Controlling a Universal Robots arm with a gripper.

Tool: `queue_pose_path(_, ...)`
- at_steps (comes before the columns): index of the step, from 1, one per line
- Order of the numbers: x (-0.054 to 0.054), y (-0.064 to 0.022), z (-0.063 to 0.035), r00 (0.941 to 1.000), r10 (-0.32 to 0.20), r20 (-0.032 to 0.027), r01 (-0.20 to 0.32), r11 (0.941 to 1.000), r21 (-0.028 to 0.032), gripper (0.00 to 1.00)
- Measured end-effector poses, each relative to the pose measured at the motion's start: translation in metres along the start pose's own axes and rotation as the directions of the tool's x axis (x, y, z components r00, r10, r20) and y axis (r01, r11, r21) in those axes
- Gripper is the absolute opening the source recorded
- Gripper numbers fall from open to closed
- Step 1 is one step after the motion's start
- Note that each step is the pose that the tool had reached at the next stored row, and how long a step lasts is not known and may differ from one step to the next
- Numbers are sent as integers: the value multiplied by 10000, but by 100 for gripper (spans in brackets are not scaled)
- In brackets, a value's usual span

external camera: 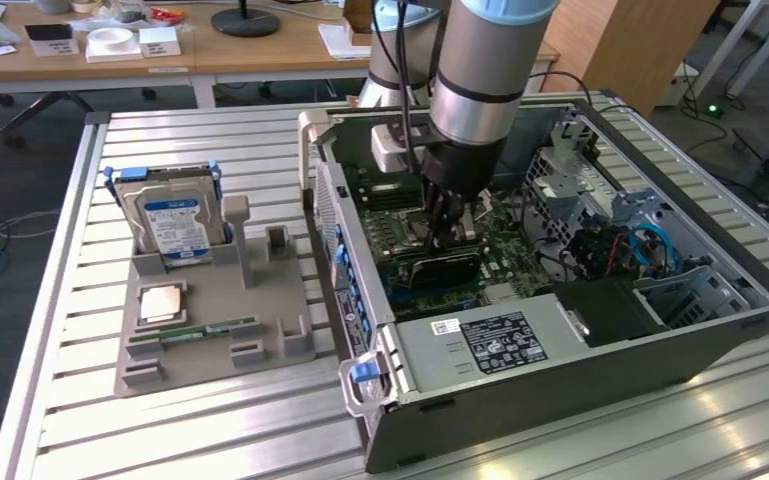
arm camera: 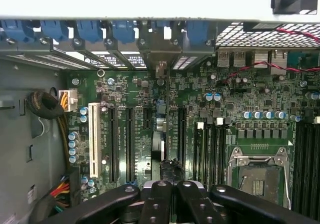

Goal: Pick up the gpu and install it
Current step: 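Press down on the gpu until it lock into place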

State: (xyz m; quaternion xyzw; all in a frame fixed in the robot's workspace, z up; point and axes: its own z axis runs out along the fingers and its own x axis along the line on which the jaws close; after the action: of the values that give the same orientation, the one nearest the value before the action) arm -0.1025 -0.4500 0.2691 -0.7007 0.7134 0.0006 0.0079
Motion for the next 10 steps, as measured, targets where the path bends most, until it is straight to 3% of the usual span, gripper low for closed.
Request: queue_pose_path(10, 0, 0, 40, 10000, 0, 5, 0, 10000, 1, 11)
